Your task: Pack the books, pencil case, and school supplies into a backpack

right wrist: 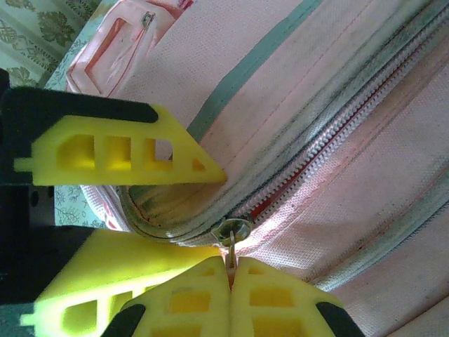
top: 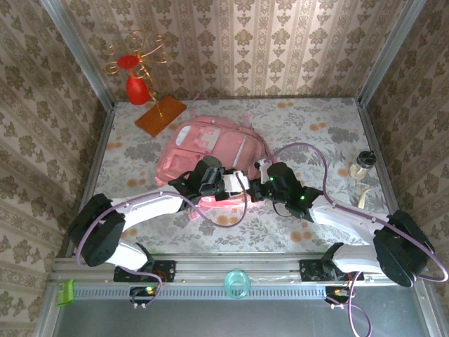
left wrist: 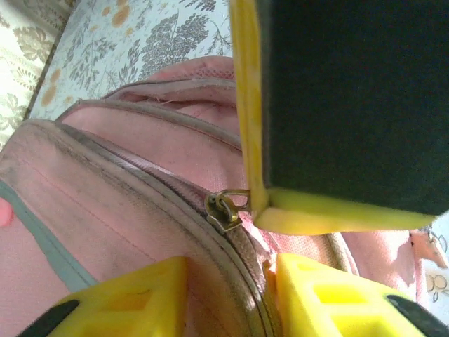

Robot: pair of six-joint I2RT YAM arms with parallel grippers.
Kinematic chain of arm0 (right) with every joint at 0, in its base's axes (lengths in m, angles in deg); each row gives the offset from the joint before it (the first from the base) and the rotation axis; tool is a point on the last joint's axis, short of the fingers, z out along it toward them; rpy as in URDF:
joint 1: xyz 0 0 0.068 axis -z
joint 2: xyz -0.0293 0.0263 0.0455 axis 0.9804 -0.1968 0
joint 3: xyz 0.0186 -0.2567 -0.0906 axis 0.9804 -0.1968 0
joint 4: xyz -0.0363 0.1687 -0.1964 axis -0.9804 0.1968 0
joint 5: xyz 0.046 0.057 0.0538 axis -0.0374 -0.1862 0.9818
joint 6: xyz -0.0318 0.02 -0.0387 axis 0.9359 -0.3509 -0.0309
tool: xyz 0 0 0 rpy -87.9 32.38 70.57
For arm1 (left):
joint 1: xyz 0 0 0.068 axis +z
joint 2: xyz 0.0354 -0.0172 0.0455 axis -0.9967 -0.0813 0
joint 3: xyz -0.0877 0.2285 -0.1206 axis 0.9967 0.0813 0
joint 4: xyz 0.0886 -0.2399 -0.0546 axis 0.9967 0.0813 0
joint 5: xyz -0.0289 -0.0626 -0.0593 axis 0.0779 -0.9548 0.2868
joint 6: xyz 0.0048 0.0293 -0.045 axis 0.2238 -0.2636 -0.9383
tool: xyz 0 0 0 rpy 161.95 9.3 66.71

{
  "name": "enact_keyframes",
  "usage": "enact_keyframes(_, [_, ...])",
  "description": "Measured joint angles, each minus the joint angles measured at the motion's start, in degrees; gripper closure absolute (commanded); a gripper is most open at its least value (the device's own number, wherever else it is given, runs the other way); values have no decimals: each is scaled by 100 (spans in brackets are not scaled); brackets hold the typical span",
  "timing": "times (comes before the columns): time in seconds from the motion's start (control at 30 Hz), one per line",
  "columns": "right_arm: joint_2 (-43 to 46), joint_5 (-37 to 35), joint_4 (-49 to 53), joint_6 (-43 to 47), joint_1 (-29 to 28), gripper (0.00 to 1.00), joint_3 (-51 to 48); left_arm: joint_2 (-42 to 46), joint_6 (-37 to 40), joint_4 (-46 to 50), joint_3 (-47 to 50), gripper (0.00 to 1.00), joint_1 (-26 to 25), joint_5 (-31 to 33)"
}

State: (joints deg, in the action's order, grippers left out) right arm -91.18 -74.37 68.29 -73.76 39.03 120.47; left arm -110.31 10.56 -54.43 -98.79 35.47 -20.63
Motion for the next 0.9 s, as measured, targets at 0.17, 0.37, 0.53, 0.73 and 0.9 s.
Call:
enact_keyframes(0.17, [52, -98, 44, 4, 35, 100, -57, 4, 90, -4, 0, 100, -33, 2])
enact_keyframes(0.37, [52, -262, 286, 111, 46, 100, 55, 297, 76, -94, 238, 100, 46, -203])
enact_keyframes(0.53, [50, -481, 577, 227, 72, 100, 245, 719, 74, -201, 625, 100, 234, -619])
enact_keyframes(0.73, [-105, -706, 949, 400, 192, 100, 544, 1119, 79, -256, 962, 100, 444, -1038])
enact_keyframes(0.9, [-332, -811, 1176, 525, 479, 100, 841, 1447, 72, -260, 1189, 100, 702, -1305])
